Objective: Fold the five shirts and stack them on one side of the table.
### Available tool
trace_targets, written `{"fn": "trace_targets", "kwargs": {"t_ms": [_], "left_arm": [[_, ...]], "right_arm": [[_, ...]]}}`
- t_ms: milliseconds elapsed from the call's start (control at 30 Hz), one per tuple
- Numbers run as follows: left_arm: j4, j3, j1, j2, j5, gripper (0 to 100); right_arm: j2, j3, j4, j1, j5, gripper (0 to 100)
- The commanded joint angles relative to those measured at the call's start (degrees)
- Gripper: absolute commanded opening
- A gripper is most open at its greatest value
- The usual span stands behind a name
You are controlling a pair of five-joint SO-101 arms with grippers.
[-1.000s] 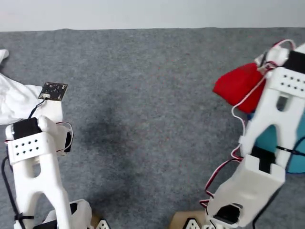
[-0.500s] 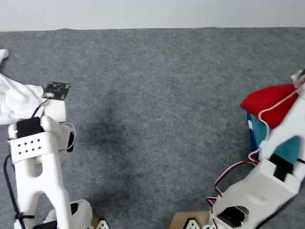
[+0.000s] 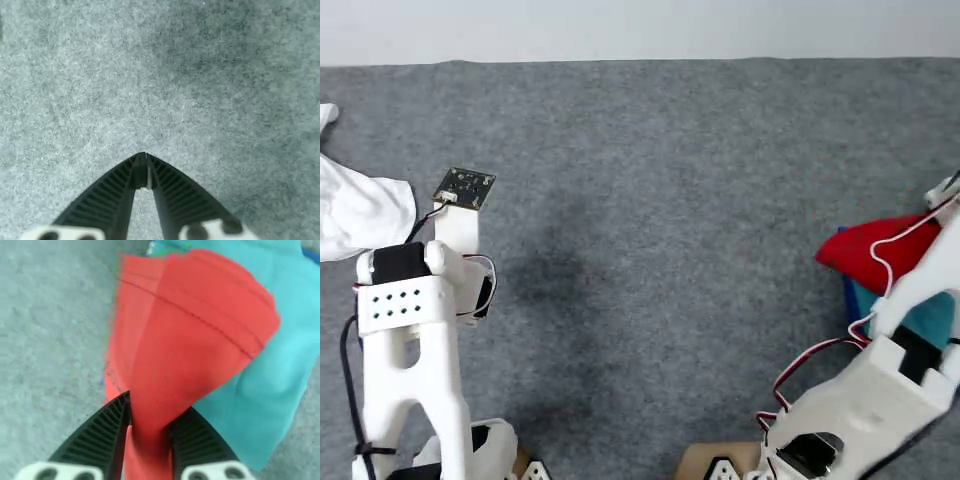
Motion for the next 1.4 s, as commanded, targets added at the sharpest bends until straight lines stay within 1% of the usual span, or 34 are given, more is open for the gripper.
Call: {"fn": "trace_targets", "kwargs": {"t_ms": [0,67,400,533,700,767,833,933,1000,1167,1233,1367], "left_arm": [[0.53,-0.13,0.18,-1.58,-0.35,0],[0.53,-0.13,0.18,-1.58,-0.35,0],[0.62,-0.04,0.44,-1.58,-0.18,0],[0.62,-0.04,0.44,-1.58,-0.18,0],[0.97,-0.04,0.53,-1.58,-0.18,0],[1.41,-0.13,0.53,-1.58,-0.18,0],[1.41,-0.13,0.26,-1.58,-0.18,0],[1.41,-0.13,0.35,-1.58,-0.18,0],[1.41,-0.13,0.35,-1.58,-0.18,0],[1.32,-0.13,0.35,-1.58,-0.18,0],[1.23,-0.13,0.44,-1.58,-0.18,0],[1.05,-0.13,0.44,-1.49,-0.18,0]], "right_arm": [[-4.09,1.23,-0.66,2.15,0.62,0.9],[-4.09,2.46,-1.01,3.65,0.97,0.9],[-4.09,4.04,-5.93,12.79,10.29,0.9],[-4.09,4.92,-4.79,13.41,11.78,0.9],[-4.09,10.29,-6.29,13.41,14.77,1.4],[-4.09,12.57,-5.67,13.41,15.56,7.0],[-4.79,13.63,-3.82,13.49,15.56,17.4],[-7.43,11.52,2.07,13.32,15.38,33.2],[-10.33,9.67,4.88,12.79,15.38,39.0],[-16.48,8.88,7.78,8.92,15.38,39.7],[-16.66,9.23,8.22,7.52,15.38,39.7],[-13.93,12.13,6.37,7.08,15.38,39.7]]}}
